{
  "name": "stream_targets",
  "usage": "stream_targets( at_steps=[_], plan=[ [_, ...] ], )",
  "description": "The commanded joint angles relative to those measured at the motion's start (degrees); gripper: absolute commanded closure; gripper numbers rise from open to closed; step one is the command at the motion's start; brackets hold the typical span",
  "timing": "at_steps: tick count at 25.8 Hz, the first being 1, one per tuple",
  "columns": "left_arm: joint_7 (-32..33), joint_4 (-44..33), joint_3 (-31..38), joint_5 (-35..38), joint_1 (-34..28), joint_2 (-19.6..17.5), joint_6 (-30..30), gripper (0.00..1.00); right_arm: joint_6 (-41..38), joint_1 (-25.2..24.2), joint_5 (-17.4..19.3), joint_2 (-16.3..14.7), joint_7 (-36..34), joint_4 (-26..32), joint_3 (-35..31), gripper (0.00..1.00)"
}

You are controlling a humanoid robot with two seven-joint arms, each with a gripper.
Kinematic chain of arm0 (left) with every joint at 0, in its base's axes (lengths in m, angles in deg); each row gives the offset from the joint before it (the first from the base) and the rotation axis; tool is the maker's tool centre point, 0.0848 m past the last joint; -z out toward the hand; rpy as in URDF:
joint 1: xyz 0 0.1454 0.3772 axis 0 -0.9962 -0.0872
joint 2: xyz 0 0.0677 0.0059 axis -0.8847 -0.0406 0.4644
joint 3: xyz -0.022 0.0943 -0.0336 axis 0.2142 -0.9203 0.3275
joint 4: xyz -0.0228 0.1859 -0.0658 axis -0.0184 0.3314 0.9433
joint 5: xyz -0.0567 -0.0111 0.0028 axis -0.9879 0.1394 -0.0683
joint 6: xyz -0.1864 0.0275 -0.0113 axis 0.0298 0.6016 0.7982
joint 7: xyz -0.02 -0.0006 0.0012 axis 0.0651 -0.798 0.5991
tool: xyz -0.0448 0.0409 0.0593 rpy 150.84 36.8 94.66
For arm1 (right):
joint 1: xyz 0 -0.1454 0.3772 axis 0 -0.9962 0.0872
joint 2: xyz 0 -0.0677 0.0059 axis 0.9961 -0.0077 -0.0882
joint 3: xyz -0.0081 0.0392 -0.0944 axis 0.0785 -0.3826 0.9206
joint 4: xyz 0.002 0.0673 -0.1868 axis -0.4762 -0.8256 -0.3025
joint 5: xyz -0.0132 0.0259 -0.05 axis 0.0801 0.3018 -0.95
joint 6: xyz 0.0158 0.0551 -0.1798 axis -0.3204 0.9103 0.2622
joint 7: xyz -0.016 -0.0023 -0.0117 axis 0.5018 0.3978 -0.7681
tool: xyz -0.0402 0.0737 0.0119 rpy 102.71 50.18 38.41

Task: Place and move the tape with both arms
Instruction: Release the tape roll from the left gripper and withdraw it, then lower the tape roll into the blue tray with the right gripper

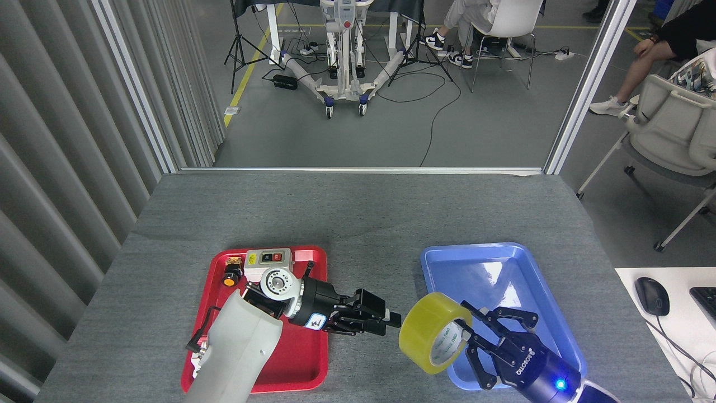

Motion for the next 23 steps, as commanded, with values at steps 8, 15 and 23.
stream_targets(
  at_steps=[8,15,23],
  plan=[
    [-15.55,-0.23,1.96,-0.13,-1.19,-1.24,-0.05,0.06,-0.11,-0.17,0.07,0.03,-1.5,0.08,0.1,1.0],
    [-45.78,-0.32,4.95,-0.22,-3.3,-2.56,0.13,0.01,-0.11,-0.35,0.59,0.12,-1.5,0.51,-0.08,1.0],
    [-72.06,-0.4,8.64,-0.57,-4.44,-5.28,0.04,0.01,-0.64,-2.63,10.7,0.47,8.26,1.13,-7.99,1.0]
  ],
)
